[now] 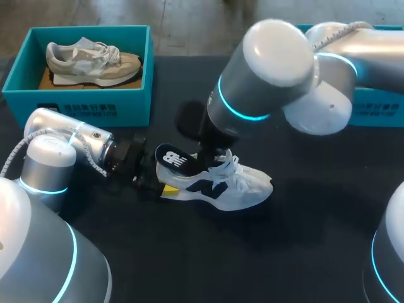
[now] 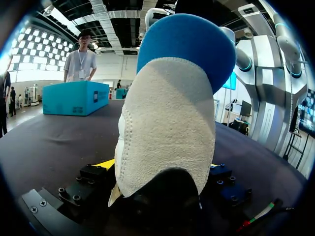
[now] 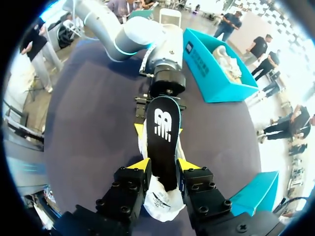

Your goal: Take the shoe out of the shoebox, open the shoe tongue, remove and reinsert the insole, then place the shoe into the shoebox

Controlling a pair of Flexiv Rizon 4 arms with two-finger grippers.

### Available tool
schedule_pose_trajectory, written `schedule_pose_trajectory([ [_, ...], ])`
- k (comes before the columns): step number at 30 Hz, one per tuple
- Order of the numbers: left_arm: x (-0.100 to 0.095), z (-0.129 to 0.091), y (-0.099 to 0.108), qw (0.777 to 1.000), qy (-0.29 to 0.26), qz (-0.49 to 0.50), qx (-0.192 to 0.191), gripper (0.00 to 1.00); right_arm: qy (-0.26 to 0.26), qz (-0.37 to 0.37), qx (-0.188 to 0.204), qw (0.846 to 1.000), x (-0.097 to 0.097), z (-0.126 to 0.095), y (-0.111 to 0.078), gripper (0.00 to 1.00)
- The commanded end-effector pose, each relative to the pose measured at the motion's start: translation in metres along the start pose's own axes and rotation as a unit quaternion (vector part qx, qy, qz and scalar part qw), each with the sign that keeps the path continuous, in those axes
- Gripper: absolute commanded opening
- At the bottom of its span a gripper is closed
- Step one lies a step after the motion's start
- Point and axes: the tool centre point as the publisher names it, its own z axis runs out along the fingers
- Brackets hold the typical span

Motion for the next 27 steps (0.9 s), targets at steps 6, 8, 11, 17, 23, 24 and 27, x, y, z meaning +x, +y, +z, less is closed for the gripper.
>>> schedule_pose_trajectory([
  [6,-0.001,0.001,0.0,1.0,0.0,0.0,0.0,0.0,0.048,-0.024,0.006,0.999,-0.008,0.0,0.025,0.36],
  [8,-0.001,0.001,0.0,1.0,0.0,0.0,0.0,0.0,0.061,-0.029,0.013,0.998,-0.009,-0.001,0.028,0.37],
  [11,-0.001,0.001,0.0,1.0,0.0,0.0,0.0,0.0,0.081,-0.035,0.015,0.996,-0.011,0.0,0.03,0.39],
  [17,-0.001,0.001,0.0,1.0,0.0,0.0,0.0,0.0,0.117,-0.045,-0.001,0.992,-0.014,0.006,0.031,0.45],
  [23,-0.001,0.001,0.0,1.0,0.0,0.0,0.0,0.0,0.151,-0.062,0.001,0.987,-0.018,0.015,0.035,0.45],
  [24,-0.001,0.001,0.0,1.0,0.0,0.0,0.0,0.0,0.154,-0.061,0.002,0.986,-0.019,0.017,0.035,0.45],
  [27,-0.001,0.001,0.0,1.0,0.0,0.0,0.0,0.0,0.161,-0.061,0.001,0.985,-0.022,0.02,0.035,0.45],
])
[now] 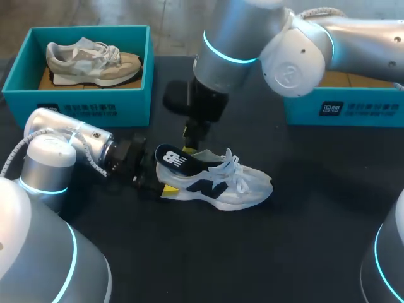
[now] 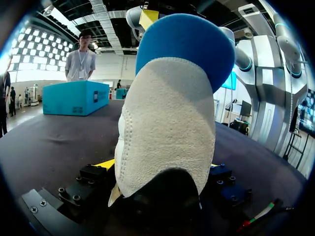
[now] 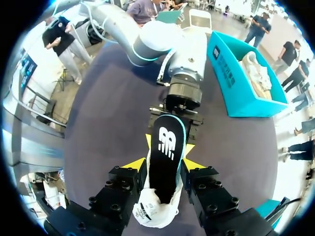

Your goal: Take the shoe out of the shoebox, open the shoe tongue, remove and reinsert the insole, then place the shoe into the shoebox

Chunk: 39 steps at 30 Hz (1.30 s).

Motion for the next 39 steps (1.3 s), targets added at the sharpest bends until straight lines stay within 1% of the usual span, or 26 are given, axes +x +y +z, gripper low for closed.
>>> schedule_pose_trajectory([
  [1,-0.001,0.001,0.0,1.0,0.0,0.0,0.0,0.0,0.018,0.0,0.003,1.0,-0.009,0.007,0.004,0.45],
  [9,-0.001,0.001,0.0,1.0,0.0,0.0,0.0,0.0,0.042,-0.008,0.005,0.999,-0.017,0.012,0.006,0.45],
  [15,-0.001,0.001,0.0,1.0,0.0,0.0,0.0,0.0,0.068,-0.011,0.008,0.998,-0.021,0.022,0.006,0.46],
  [19,-0.001,0.001,0.0,1.0,0.0,0.0,0.0,0.0,0.085,-0.017,0.004,0.996,-0.024,0.028,0.008,0.47],
  [25,-0.001,0.001,0.0,1.0,0.0,0.0,0.0,0.0,0.095,-0.019,0.003,0.995,-0.028,0.036,0.007,0.46],
  [30,-0.001,0.001,0.0,1.0,0.0,0.0,0.0,0.0,0.1,-0.013,-0.007,0.995,-0.03,0.042,0.004,0.45],
  [35,-0.001,0.001,0.0,1.0,0.0,0.0,0.0,0.0,0.102,-0.008,-0.017,0.995,-0.028,0.046,0.003,0.44],
  [39,-0.001,0.001,0.0,1.0,0.0,0.0,0.0,0.0,0.107,-0.007,-0.021,0.994,-0.027,0.051,0.002,0.41],
])
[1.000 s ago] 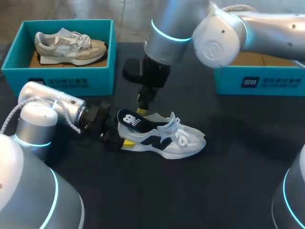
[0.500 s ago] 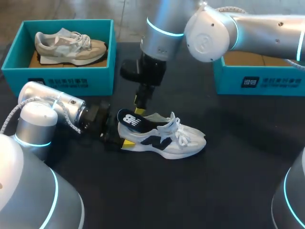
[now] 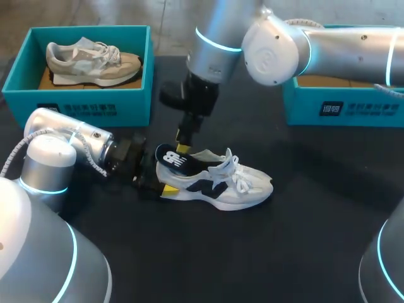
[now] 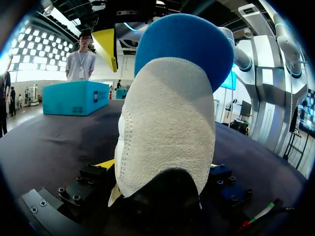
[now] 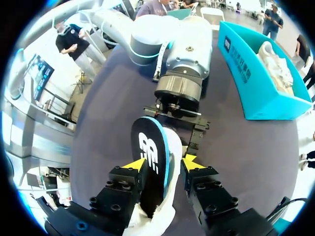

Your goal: Take the shoe out of the shoebox, open the shoe tongue, remove and reinsert the insole, then place the shoe into the shoebox

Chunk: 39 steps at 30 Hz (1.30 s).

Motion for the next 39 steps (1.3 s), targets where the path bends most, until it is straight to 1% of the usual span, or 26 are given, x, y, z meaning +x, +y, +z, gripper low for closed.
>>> schedule_pose_trajectory([
  [1,-0.001,0.001,0.0,1.0,0.0,0.0,0.0,0.0,0.003,0.0,-0.006,1.0,0.001,0.006,-0.003,0.41],
  [5,-0.001,0.001,0.0,1.0,0.0,0.0,0.0,0.0,0.006,0.003,-0.005,1.0,0.001,0.007,-0.004,0.33],
  [7,-0.001,0.001,0.0,1.0,0.0,0.0,0.0,0.0,0.006,0.005,-0.005,1.0,0.001,0.008,-0.005,0.26],
  [10,-0.001,0.001,0.0,1.0,0.0,0.0,0.0,0.0,0.005,0.007,-0.004,1.0,0.001,0.007,-0.005,0.19],
  [11,-0.001,0.001,0.0,1.0,0.0,0.0,0.0,0.0,0.004,0.008,-0.004,1.0,0.001,0.007,-0.006,0.15],
  [13,-0.001,0.001,0.0,1.0,0.0,0.0,0.0,0.0,0.004,0.009,-0.004,1.0,0.0,0.007,-0.006,0.12],
  [18,-0.001,0.001,0.0,1.0,0.0,0.0,0.0,0.0,0.001,0.008,-0.002,1.0,-0.001,0.005,-0.006,0.11],
  [21,-0.001,0.001,0.0,1.0,0.0,0.0,0.0,0.0,0.0,0.009,-0.001,1.0,-0.001,0.005,-0.006,0.06],
  [22,-0.001,0.001,0.0,1.0,0.0,0.0,0.0,0.0,-0.001,0.009,-0.001,1.0,-0.001,0.005,-0.006,0.0],
  [32,-0.001,0.001,0.0,1.0,0.0,0.0,0.0,0.0,-0.012,0.012,0.002,1.0,0.002,-0.003,-0.007,0.0],
  [39,-0.001,0.001,0.0,1.0,0.0,0.0,0.0,0.0,-0.029,0.014,0.005,0.999,0.004,-0.015,-0.009,0.0],
])
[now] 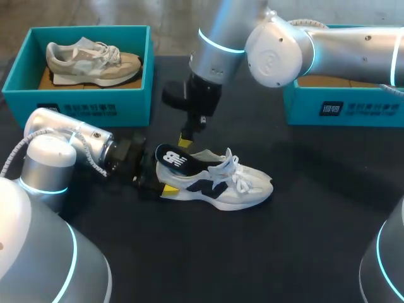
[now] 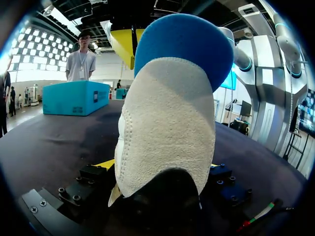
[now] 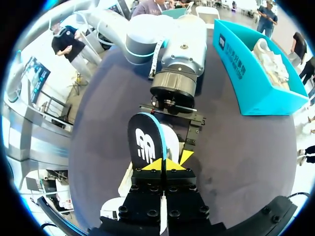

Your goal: Take the shoe out of the shoebox, open the shoe tongue, remove and reinsert the insole, then place the shoe into the shoebox

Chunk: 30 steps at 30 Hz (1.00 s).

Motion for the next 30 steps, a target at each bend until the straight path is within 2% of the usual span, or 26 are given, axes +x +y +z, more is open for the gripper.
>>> schedule_pose_trajectory([
  [1,-0.001,0.001,0.0,1.0,0.0,0.0,-0.001,0.0,-0.011,0.0,0.002,1.0,0.006,-0.011,-0.004,0.0],
  [24,-0.001,0.001,0.0,1.0,0.0,0.0,-0.001,0.0,-0.038,-0.002,0.015,0.999,0.008,-0.03,-0.004,0.0],
  [26,-0.001,0.001,0.0,1.0,0.0,0.0,-0.001,0.0,-0.05,0.002,0.039,0.998,0.009,-0.036,-0.002,0.0],
  [30,-0.001,0.001,0.0,1.0,0.0,0.0,-0.001,0.0,-0.071,-0.004,0.04,0.997,0.009,-0.056,0.0,0.0],
])
